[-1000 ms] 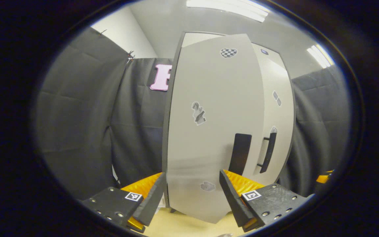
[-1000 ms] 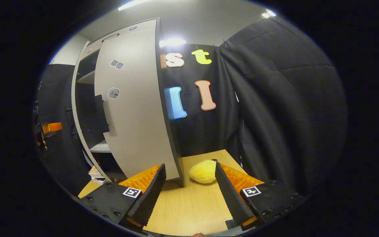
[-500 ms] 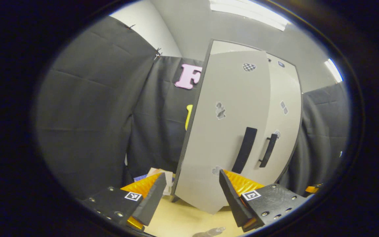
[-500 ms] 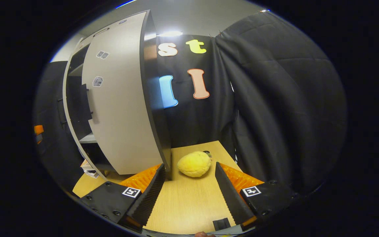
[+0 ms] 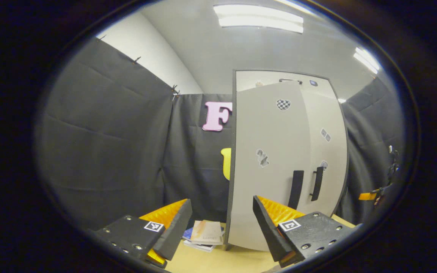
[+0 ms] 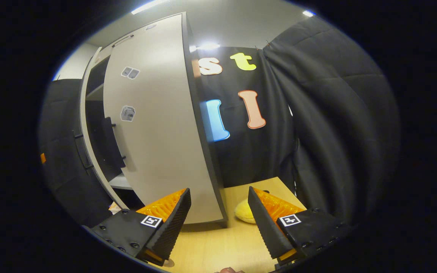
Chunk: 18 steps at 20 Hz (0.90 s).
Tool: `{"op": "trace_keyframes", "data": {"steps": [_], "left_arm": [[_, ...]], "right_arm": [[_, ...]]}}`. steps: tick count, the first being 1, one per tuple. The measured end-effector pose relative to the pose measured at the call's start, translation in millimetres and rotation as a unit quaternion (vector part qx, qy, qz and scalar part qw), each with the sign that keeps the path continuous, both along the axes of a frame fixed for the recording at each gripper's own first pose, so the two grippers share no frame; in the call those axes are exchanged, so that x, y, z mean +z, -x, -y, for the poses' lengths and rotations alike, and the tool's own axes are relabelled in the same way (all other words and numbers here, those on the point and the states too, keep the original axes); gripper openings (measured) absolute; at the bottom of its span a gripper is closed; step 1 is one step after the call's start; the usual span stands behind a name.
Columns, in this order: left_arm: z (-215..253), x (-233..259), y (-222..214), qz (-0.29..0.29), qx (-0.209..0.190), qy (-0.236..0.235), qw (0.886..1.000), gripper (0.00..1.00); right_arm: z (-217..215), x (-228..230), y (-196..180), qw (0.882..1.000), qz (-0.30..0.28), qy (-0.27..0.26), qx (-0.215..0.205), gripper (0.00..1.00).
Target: Grasp the bottle in the cabinet with the left hand and place it on the coaster, then close the right door with the right hand and the left door with the left hand.
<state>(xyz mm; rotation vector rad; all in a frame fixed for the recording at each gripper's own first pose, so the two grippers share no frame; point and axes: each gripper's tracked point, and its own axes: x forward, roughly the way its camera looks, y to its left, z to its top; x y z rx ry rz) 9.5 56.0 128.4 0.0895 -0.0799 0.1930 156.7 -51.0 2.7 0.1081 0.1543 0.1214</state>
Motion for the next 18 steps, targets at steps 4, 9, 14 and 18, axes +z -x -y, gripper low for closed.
{"op": "trace_keyframes", "data": {"steps": [4,9,14,18], "left_arm": [[-2.0,7.7,-13.7,0.005,-0.013,-0.012,1.0,0.99],[-3.0,12.8,-19.8,0.006,-0.024,-0.027,0.999,0.95],[-3.7,8.0,-25.5,0.004,-0.035,-0.012,0.999,0.99],[-2.9,-0.4,-24.5,-0.017,-0.033,0.001,0.999,0.91]], "right_arm": [[-3.8,35.8,-0.4,0.998,0.05,0.019,-0.017,0.92],[0.9,57.4,10.5,0.995,0.086,0.04,-0.037,0.96],[-1.1,54.1,20.5,0.994,0.091,0.022,-0.052,0.92],[-7.7,39.9,32.4,0.995,0.078,0.043,-0.047,0.96]]}}
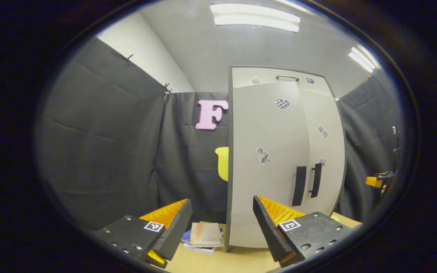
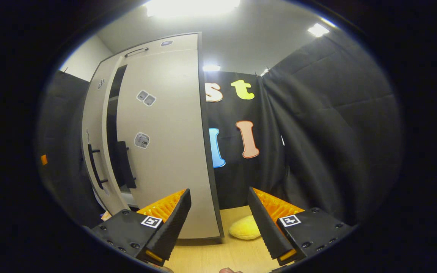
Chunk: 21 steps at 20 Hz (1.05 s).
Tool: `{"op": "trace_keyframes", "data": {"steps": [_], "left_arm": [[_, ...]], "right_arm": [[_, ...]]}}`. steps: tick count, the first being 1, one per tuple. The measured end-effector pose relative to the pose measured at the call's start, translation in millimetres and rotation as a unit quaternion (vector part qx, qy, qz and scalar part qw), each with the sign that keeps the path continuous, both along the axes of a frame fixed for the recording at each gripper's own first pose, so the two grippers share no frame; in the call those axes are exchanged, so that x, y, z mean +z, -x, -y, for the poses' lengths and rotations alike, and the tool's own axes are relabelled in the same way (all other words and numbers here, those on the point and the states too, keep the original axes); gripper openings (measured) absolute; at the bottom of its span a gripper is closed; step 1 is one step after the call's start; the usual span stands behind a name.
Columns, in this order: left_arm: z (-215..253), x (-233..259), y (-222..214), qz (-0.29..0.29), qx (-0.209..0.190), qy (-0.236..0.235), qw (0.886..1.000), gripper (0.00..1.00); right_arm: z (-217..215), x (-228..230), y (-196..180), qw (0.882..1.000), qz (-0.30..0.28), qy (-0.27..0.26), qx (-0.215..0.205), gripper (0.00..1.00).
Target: Grasp the bottle in the cabinet with the left hand and place it on the coaster, then close the right door with the right hand and the left door with the left hand.
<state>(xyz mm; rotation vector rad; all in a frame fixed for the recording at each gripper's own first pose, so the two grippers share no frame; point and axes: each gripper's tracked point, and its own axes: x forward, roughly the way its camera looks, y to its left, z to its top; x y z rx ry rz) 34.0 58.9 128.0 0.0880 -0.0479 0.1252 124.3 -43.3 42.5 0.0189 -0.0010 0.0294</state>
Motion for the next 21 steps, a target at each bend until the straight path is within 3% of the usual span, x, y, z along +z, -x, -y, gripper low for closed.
{"op": "trace_keyframes", "data": {"steps": [1,2,4,7,12,15,17,18,19,21], "left_arm": [[0.0,0.7,0.8,-0.004,0.001,-0.003,1.0,0.89],[-0.7,2.1,2.3,-0.005,0.002,-0.008,1.0,0.94],[-0.9,5.5,4.1,-0.001,0.003,-0.015,1.0,0.99],[-0.5,3.5,3.8,-0.001,-0.004,-0.015,1.0,0.99],[3.1,-8.0,-0.5,-0.015,-0.021,-0.029,0.999,0.99],[10.1,-21.2,-7.9,-0.039,-0.039,-0.017,0.998,0.99],[11.3,-27.4,-7.2,-0.049,-0.042,-0.003,0.998,0.99],[11.9,-27.8,-7.3,-0.049,-0.041,0.005,0.998,0.88],[13.3,-27.9,-8.5,-0.046,-0.04,0.015,0.998,0.94],[19.7,-27.2,-9.7,-0.036,-0.05,0.037,0.997,0.94]], "right_arm": [[-1.3,-4.4,3.6,1.0,-0.005,0.006,0.0,0.96],[-2.1,-5.8,6.8,1.0,-0.007,0.007,-0.002,0.92],[-5.0,-4.9,11.0,1.0,-0.007,-0.001,-0.006,0.96],[-14.2,-2.4,15.2,1.0,-0.008,-0.013,-0.008,0.96],[-30.5,3.7,25.8,1.0,0.008,0.016,-0.014,0.96],[-48.1,-2.9,34.7,0.999,-0.005,0.032,-0.016,0.92],[-59.0,-3.3,43.7,0.999,-0.016,0.032,-0.014,0.96],[-63.9,-1.0,47.5,0.999,-0.016,0.036,-0.012,0.96],[-64.8,2.0,51.9,0.999,-0.015,0.045,-0.014,0.96],[-58.9,-0.3,60.8,0.998,-0.019,0.064,-0.024,0.96]]}}
